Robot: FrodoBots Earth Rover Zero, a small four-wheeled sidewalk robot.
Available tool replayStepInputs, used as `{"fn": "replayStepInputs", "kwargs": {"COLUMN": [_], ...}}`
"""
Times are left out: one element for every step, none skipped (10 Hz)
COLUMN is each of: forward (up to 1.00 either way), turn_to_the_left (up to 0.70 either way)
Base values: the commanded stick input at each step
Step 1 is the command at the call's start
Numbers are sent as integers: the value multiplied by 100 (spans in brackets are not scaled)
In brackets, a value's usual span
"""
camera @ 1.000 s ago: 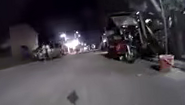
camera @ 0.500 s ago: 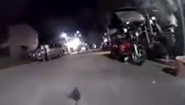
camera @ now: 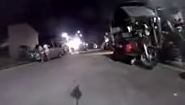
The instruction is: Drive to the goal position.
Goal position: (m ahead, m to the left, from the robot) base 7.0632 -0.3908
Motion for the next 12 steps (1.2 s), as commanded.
{"fn": "replayStepInputs", "kwargs": {"forward": [85,85,85,85,85,85,85,85,85,85,85,85], "turn_to_the_left": [0,0,0,0,0,0,0,0,0,0,0,0]}}
